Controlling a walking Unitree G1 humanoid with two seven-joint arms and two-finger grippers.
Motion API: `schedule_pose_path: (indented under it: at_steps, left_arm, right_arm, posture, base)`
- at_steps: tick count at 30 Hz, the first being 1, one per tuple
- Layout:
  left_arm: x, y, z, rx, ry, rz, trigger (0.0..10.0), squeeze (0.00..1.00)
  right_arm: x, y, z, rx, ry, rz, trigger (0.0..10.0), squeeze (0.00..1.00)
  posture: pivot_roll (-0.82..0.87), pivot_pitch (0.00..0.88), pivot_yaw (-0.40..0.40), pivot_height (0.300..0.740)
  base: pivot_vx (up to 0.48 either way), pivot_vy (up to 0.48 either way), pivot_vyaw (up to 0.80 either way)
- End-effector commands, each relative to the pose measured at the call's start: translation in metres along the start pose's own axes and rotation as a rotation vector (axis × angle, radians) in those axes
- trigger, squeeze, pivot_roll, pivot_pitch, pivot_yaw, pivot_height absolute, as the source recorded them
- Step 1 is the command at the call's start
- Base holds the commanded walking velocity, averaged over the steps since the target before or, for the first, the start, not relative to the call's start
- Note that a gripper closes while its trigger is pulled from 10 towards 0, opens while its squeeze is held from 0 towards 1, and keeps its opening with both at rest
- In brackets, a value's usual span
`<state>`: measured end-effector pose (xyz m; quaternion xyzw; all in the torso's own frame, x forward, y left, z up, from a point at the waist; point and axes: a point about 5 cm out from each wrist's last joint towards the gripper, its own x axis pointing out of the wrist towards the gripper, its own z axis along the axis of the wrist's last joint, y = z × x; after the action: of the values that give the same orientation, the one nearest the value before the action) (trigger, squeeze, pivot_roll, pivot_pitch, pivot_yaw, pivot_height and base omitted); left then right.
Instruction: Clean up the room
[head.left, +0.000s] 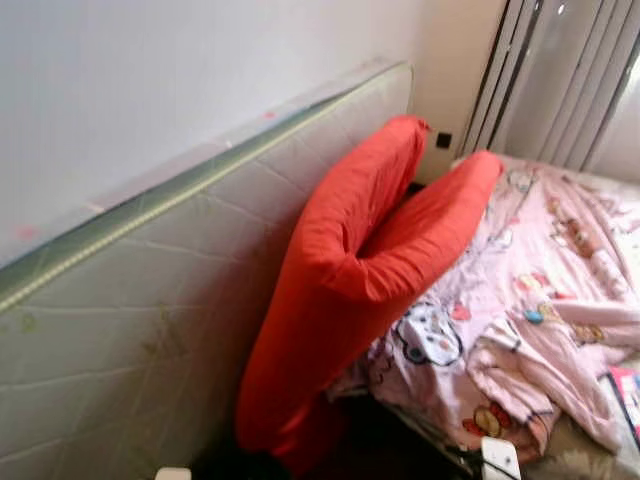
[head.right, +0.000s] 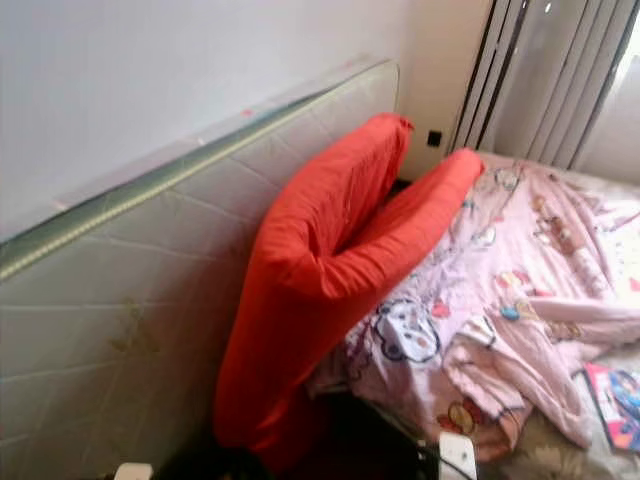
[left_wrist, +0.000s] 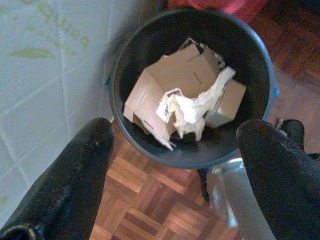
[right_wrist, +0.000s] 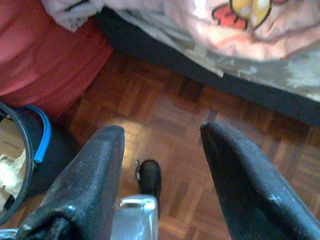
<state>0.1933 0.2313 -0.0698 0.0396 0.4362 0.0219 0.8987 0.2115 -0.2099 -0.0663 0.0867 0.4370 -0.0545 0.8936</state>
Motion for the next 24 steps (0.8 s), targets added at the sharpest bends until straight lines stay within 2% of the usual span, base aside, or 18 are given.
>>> schedule_pose_path:
  at_steps: [1, 11, 24]
  left_arm:
    - [0.0002, -0.0049, -0.0036, 0.02, 0.022, -0.011, 10.0, 0.0]
    - [0.0016, -0.0132, -0.0024, 0.023, 0.02, -0.022, 10.0, 0.0]
    - [0.002, -0.0143, -0.0015, 0.024, 0.02, -0.022, 10.0, 0.0]
  right_arm:
    - [-0.0001, -0.0028, 0.0035, 0.008, -0.012, -0.012, 10.0, 0.0]
    - [0.0, -0.0021, 0.0038, 0.008, -0.017, -0.008, 10.0, 0.0]
    - [0.0001, -0.0019, 0.0041, 0.008, -0.013, -0.007, 10.0, 0.0]
  posture:
    - [0.01, 0.046, 0.009, 0.74]
    - [0.01, 0.046, 0.01, 0.74]
    - [0.01, 0.052, 0.009, 0.74]
  base:
    - [0.0, -0.292, 0.0]
    - [0.0, -0.293, 0.0]
    - [0.0, -0.292, 0.0]
